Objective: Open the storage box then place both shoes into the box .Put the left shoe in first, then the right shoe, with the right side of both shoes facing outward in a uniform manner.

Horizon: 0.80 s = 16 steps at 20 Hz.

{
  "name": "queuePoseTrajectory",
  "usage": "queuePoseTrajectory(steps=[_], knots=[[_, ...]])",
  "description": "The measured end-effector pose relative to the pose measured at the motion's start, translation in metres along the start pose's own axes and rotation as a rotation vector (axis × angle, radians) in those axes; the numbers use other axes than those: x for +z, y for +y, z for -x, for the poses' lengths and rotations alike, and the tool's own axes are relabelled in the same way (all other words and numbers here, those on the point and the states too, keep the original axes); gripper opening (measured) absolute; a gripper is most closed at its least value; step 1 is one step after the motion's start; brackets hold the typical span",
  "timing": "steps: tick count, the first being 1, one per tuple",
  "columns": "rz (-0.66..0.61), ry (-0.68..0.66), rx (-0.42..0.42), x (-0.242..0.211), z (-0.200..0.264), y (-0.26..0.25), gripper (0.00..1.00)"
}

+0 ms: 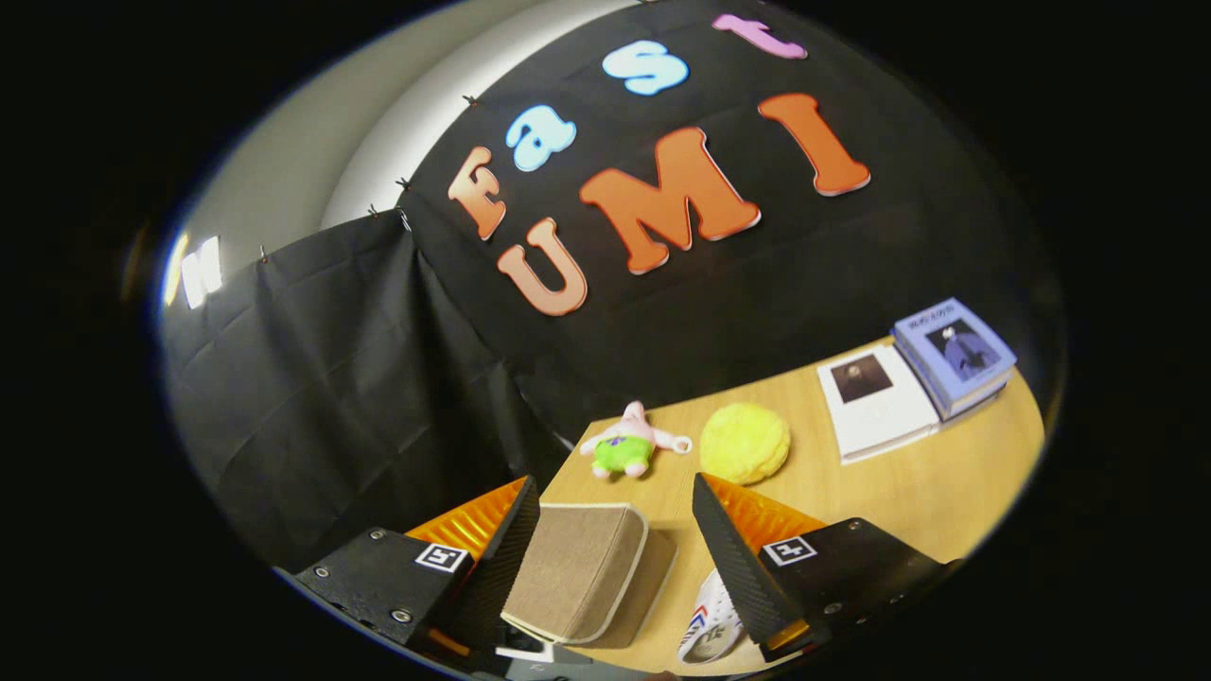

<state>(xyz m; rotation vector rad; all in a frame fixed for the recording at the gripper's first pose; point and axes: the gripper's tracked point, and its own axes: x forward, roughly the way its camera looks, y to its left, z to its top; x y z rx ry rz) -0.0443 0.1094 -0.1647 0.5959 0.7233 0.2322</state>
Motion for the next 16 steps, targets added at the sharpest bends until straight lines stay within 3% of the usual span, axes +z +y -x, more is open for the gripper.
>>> queuePoseTrajectory(steps=[10, 16], knots=[[-0.175, 0.372, 0.055, -0.116, -0.044, 0.007, 0.97], [-0.275, 0.517, 0.066, -0.169, -0.07, 0.008, 0.97]])
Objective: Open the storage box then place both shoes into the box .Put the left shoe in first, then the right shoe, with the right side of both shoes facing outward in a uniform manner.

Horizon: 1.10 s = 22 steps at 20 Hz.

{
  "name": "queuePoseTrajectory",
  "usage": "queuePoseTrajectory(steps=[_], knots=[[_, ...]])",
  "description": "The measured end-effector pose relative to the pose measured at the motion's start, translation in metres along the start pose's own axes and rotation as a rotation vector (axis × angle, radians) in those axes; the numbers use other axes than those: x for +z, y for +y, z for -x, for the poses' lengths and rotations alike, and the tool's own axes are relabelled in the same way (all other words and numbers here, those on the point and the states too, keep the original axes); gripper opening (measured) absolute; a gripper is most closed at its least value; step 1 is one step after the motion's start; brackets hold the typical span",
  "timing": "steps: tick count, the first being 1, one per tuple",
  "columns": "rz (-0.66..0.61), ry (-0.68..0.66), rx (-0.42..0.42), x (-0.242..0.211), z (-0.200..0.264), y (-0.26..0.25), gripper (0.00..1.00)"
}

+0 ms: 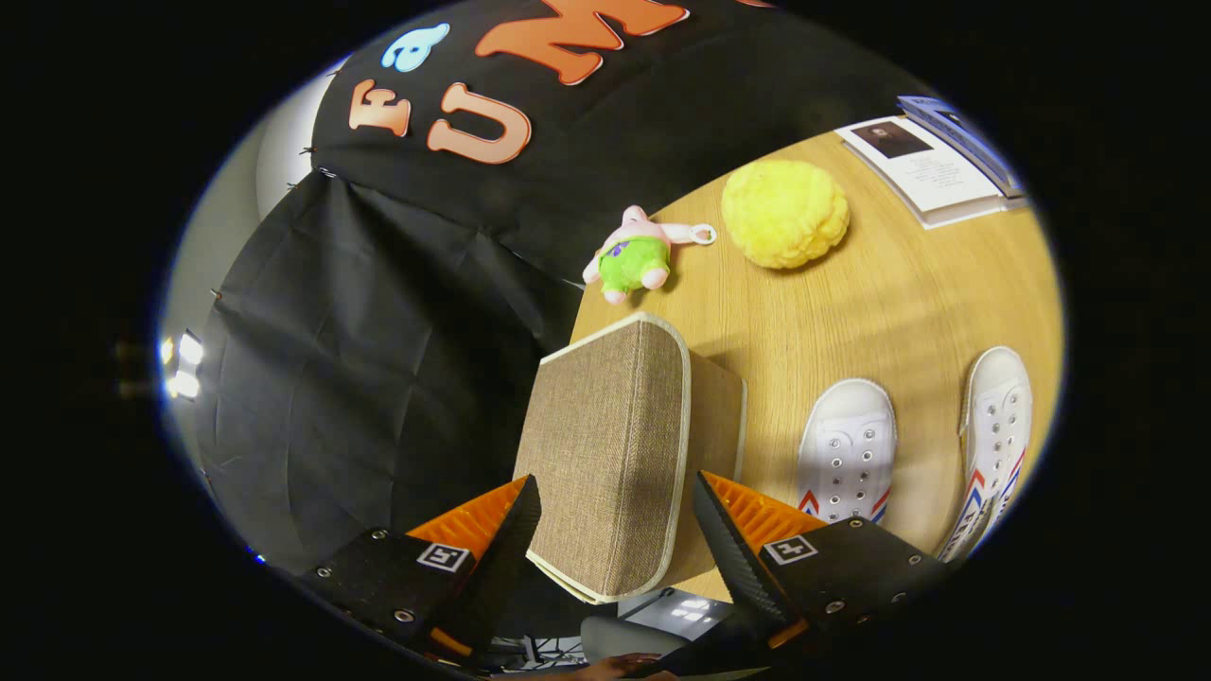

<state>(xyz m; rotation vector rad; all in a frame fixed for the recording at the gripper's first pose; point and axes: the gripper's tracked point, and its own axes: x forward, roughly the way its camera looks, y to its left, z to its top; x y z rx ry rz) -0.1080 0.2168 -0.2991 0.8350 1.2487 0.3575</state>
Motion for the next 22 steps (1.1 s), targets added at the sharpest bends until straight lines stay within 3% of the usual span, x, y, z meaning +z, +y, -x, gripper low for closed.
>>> queuePoseTrajectory(steps=[11, 17, 19, 22], knots=[[-0.177, 0.105, 0.086, -0.026, -0.053, -0.007, 0.97], [-0.241, 0.09, 0.167, -0.018, -0.039, 0.001, 0.94], [-0.273, 0.069, 0.214, -0.008, -0.027, 0.009, 0.87], [-0.264, 0.056, 0.26, -0.003, -0.015, 0.019, 0.7]])
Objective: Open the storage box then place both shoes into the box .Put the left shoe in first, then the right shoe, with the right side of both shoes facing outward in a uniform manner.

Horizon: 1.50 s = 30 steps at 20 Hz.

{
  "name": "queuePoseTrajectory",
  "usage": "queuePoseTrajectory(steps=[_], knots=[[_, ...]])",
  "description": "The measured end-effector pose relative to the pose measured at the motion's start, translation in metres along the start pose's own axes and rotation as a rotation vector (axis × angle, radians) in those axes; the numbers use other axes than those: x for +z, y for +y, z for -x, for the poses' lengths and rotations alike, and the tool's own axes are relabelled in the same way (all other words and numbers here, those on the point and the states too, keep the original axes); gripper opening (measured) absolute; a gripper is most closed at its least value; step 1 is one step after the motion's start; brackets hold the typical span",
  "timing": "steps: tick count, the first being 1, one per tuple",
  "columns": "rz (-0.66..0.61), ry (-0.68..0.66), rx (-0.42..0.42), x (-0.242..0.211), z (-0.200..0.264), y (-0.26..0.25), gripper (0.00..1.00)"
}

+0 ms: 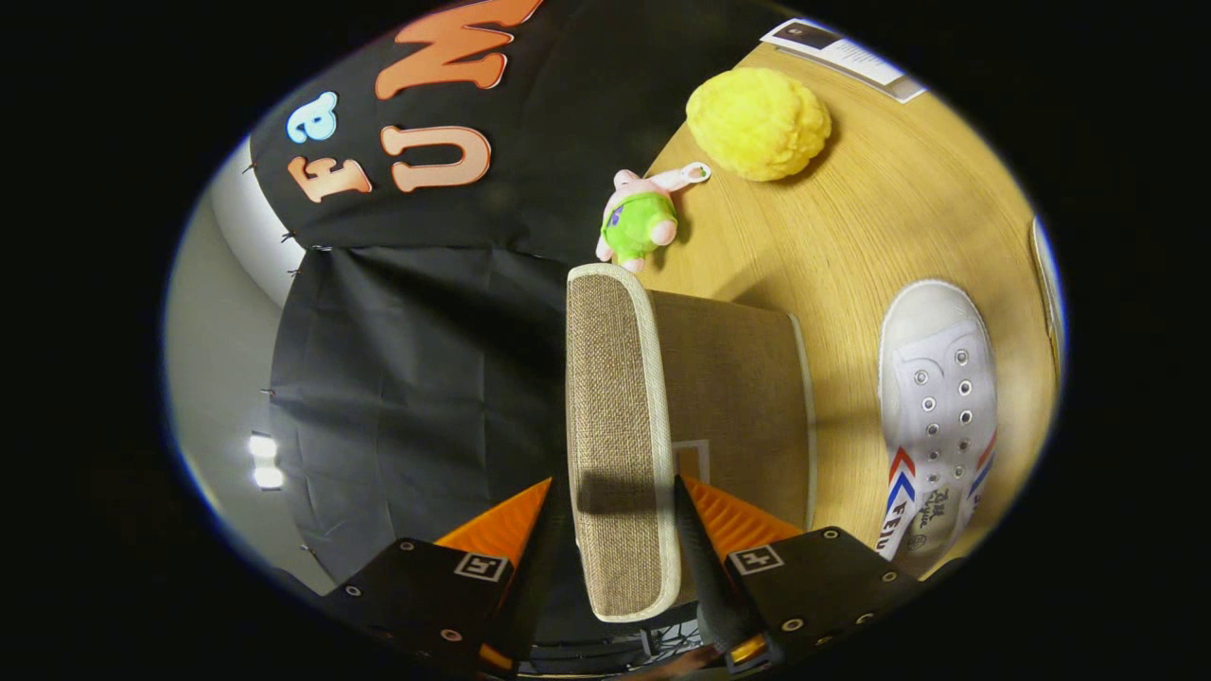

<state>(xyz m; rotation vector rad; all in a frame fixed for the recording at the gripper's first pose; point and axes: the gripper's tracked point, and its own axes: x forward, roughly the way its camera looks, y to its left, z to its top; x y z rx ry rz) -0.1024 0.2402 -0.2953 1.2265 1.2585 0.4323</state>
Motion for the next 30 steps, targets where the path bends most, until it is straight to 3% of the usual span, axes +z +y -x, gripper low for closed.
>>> queuePoseTrajectory(steps=[1, 4, 6, 9, 12, 15, 22, 30], knots=[[0.007, -0.007, 0.007, -0.001, 0.0, 0.005, 0.67], [0.008, -0.032, 0.026, 0.001, 0.001, 0.021, 0.41], [0.005, -0.039, 0.044, 0.002, 0.002, 0.036, 0.29], [0.006, -0.048, 0.106, 0.004, 0.003, 0.071, 0.2], [0.04, -0.053, 0.165, 0.003, -0.001, 0.108, 0.19], [0.138, -0.05, 0.169, -0.003, -0.013, 0.133, 0.19], [0.284, 0.042, 0.089, -0.037, -0.072, 0.157, 0.19], [0.435, 0.048, 0.021, -0.059, -0.142, 0.195, 0.19]])
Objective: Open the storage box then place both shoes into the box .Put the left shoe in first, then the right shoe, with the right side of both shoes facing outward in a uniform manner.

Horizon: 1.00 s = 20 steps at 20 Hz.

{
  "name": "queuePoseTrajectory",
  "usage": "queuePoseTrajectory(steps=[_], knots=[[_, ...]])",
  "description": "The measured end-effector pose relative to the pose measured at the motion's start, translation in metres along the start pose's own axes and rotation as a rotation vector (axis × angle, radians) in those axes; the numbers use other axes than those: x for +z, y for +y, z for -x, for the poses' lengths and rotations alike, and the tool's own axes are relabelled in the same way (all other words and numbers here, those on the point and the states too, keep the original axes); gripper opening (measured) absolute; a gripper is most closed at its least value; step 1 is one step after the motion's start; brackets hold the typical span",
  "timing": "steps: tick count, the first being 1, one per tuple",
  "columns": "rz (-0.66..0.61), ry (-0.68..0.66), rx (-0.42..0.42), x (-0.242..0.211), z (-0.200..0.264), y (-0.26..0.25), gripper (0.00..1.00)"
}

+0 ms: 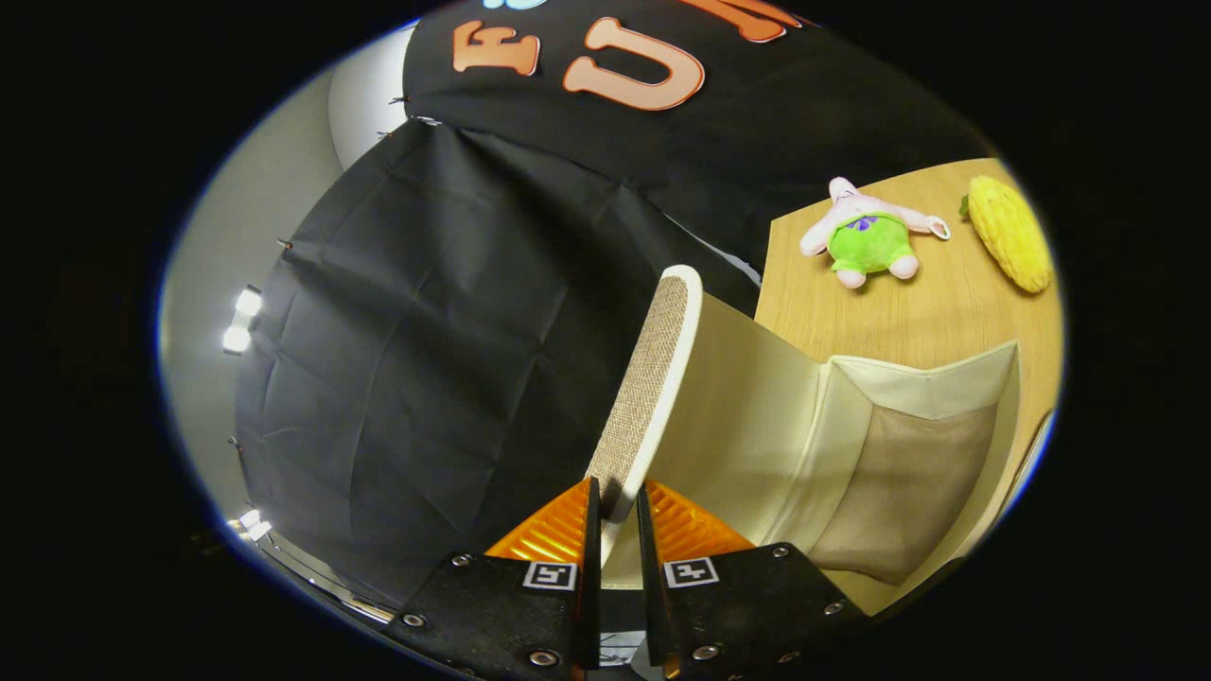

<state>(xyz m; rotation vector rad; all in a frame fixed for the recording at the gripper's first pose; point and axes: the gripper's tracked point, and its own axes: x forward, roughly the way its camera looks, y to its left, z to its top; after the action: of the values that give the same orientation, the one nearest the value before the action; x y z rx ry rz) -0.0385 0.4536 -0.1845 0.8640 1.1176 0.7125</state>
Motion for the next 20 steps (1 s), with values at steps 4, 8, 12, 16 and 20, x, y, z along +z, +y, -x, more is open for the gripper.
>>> queuePoseTrajectory(steps=[4, 8, 12, 16, 20], knots=[[0.137, 0.051, -0.066, -0.022, -0.022, -0.001, 0.35], [0.206, 0.045, -0.1, -0.023, -0.025, -0.009, 0.74], [0.274, -0.022, -0.196, -0.007, 0.019, -0.038, 0.8], [0.34, -0.121, -0.345, 0.016, 0.078, -0.102, 0.84], [0.33, -0.18, -0.49, 0.021, 0.151, -0.17, 0.84]])
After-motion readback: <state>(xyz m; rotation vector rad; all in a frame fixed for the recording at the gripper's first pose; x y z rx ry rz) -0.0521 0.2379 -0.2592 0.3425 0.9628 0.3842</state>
